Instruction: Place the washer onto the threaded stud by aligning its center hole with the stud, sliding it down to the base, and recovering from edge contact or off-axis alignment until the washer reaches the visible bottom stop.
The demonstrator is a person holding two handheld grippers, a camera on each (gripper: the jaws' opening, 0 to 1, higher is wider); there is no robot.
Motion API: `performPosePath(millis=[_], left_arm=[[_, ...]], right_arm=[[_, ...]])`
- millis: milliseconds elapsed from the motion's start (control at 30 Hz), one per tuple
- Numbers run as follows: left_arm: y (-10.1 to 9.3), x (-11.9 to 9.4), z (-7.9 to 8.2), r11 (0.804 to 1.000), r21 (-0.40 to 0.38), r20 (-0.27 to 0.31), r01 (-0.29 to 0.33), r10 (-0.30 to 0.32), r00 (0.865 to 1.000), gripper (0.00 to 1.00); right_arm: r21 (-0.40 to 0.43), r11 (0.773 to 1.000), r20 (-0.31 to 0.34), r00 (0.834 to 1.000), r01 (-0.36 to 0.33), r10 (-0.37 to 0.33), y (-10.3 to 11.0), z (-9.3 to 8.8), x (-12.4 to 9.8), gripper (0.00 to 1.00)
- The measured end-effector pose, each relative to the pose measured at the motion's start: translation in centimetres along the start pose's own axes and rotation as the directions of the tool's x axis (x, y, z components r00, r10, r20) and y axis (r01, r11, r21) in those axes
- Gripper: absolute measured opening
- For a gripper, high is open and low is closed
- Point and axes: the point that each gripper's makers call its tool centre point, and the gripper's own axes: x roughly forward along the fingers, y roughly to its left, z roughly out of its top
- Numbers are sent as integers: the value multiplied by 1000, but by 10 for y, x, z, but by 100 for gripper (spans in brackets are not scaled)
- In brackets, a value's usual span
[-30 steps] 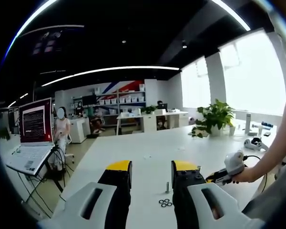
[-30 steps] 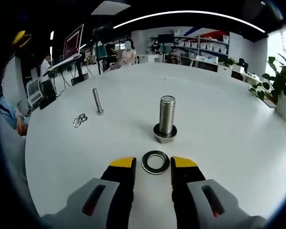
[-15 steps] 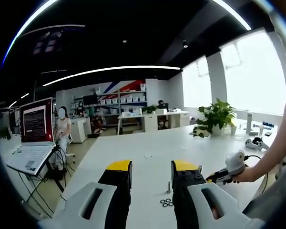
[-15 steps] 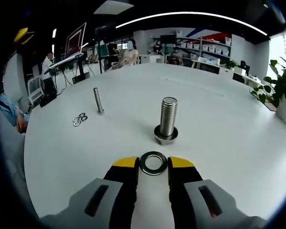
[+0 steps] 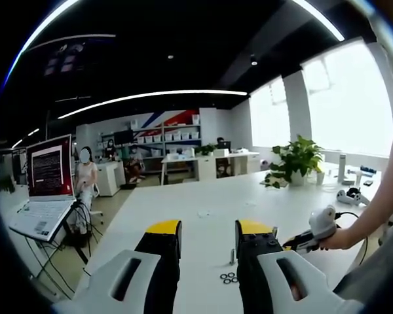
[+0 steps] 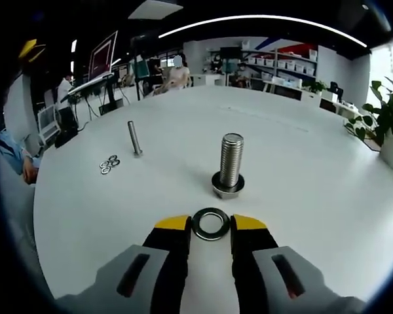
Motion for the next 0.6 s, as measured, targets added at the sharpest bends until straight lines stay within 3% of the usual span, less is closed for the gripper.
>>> performPosePath(millis=[67, 100, 133, 167, 233, 600], left_arm=[[0, 0, 0, 1000, -2, 0, 0, 0, 1000, 31], [1, 0, 0, 1000, 0, 1, -1, 1, 1000, 31], [0, 0, 0, 1000, -1, 0, 0, 0, 1000, 31], [0, 0, -1, 1000, -2, -1, -1, 1, 1000, 31], [0, 0, -1, 1000, -4, -2, 0, 0, 1000, 31], [-1, -1, 1, 1000, -4, 8, 3, -3, 1000, 31]], right_arm=[[17, 999, -34, 999, -33, 34, 4, -4, -3, 8], [15, 1000, -17, 1000, -21, 22, 2, -2, -1, 10], [28, 1000, -65, 998, -4, 6, -1, -14, -2, 16], [16, 1000, -27, 999, -17, 17, -1, -9, 1, 19], [45, 999, -28, 1000, -9, 11, -4, -10, 1, 18], [35, 999, -30, 1000, -5, 6, -7, -7, -3, 21]])
